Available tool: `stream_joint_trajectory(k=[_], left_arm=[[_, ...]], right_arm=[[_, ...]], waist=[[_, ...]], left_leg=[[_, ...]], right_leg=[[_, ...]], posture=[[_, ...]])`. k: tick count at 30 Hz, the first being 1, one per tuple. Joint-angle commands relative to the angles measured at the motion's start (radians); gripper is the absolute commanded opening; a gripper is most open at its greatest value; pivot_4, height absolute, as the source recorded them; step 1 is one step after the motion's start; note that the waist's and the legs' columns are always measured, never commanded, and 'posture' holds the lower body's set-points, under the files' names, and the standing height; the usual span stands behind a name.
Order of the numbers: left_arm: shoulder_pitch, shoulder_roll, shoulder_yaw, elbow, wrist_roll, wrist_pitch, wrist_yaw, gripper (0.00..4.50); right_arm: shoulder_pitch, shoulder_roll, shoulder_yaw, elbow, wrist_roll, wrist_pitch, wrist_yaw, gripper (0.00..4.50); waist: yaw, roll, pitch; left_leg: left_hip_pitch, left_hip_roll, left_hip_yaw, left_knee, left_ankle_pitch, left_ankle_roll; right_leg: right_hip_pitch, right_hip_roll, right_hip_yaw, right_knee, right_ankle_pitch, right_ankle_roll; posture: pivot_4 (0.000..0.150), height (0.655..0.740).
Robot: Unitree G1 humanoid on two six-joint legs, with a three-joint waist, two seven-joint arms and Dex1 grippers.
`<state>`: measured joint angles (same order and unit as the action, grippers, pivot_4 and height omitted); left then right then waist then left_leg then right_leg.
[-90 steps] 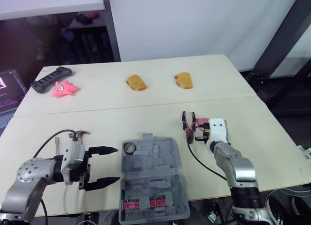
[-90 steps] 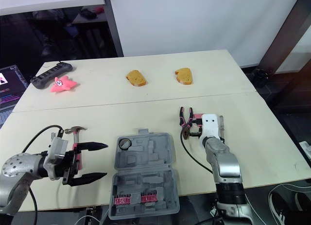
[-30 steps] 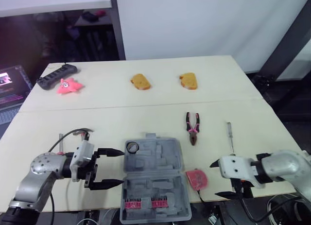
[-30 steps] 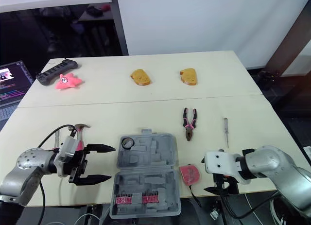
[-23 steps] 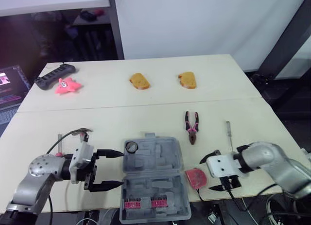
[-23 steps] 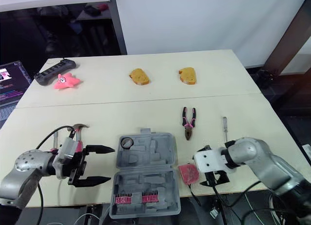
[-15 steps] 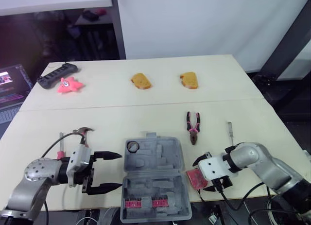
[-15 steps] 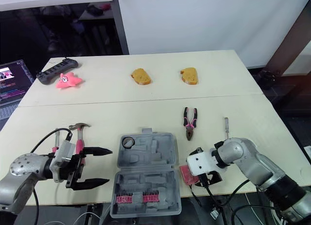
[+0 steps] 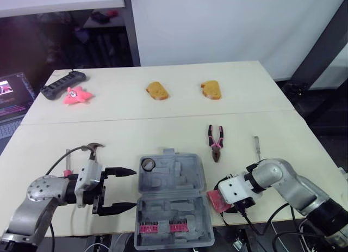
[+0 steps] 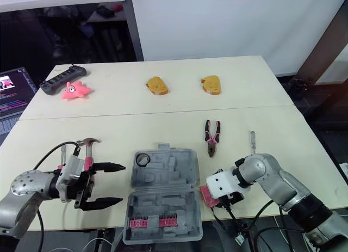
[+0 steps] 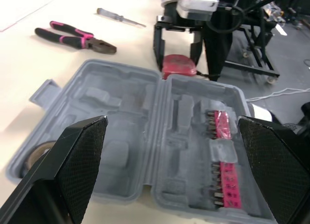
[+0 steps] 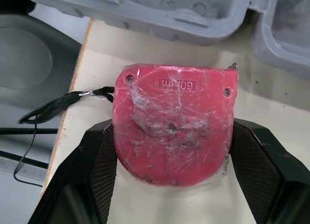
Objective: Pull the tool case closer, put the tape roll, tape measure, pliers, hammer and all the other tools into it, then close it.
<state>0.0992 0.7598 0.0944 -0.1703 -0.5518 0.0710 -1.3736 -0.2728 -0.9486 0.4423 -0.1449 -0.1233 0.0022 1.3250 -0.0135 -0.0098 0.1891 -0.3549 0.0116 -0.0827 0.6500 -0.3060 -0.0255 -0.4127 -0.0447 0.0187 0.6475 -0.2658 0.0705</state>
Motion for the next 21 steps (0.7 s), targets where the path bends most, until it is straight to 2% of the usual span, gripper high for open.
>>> stream_joint_trajectory(k=[1,4,7,13,17,21], left_arm=[[-0.015,0.0,0.011,0.001,0.002,-0.017,-0.002,4.5],[-0.028,-0.003,0.007,0.02,0.012,-0.028,-0.004,4.5],[-0.051,-0.012,0.005,0.04,0.023,-0.041,0.004,4.5],[-0.086,-0.021,0.0,0.069,0.033,-0.042,0.005,4.5],[-0.099,-0.034,-0.007,0.077,0.042,-0.049,0.008,4.5],[-0.093,-0.042,-0.01,0.072,0.049,-0.059,0.016,4.5]], right_arm=[[-0.012,-0.053,-0.129,-0.109,0.118,0.08,0.038,2.87],[-0.062,-0.078,-0.197,-0.211,0.223,0.273,0.065,2.87],[-0.187,-0.012,-0.206,-0.278,0.297,0.551,0.013,2.87],[-0.4,0.135,-0.028,-0.253,0.235,0.853,-0.099,2.87],[-0.513,0.197,0.143,-0.146,0.123,0.885,-0.143,2.87],[-0.575,0.225,0.253,-0.079,0.05,0.912,-0.159,2.87]], waist=[[0.0,0.0,0.0],[-0.002,0.001,0.0],[-0.007,0.001,0.0],[0.0,0.001,0.0],[0.0,0.001,0.0],[-0.001,0.001,0.0]], left_leg=[[0.0,0.0,0.0,0.0,0.0,0.0],[0.0,0.0,0.0,0.0,0.0,0.0],[0.001,0.001,0.0,0.0,0.0,0.0],[-0.001,0.001,-0.001,0.0,0.0,0.0],[-0.005,0.0,0.0,0.0,0.0,-0.001],[-0.007,0.0,0.0,0.0,0.001,-0.001]], right_leg=[[0.0,0.0,0.0,0.0,0.0,0.0],[0.0,0.0,0.0,0.0,0.0,0.0],[0.0,0.001,0.0,0.0,0.001,-0.001],[-0.002,0.001,-0.002,0.0,0.001,-0.001],[-0.006,-0.001,-0.001,0.001,0.002,-0.001],[-0.009,-0.001,-0.001,0.002,0.002,-0.001]], posture=[[0.15,0.74],[0.15,0.74],[0.15,0.74],[0.15,0.74],[0.15,0.74],[0.15,0.74]])
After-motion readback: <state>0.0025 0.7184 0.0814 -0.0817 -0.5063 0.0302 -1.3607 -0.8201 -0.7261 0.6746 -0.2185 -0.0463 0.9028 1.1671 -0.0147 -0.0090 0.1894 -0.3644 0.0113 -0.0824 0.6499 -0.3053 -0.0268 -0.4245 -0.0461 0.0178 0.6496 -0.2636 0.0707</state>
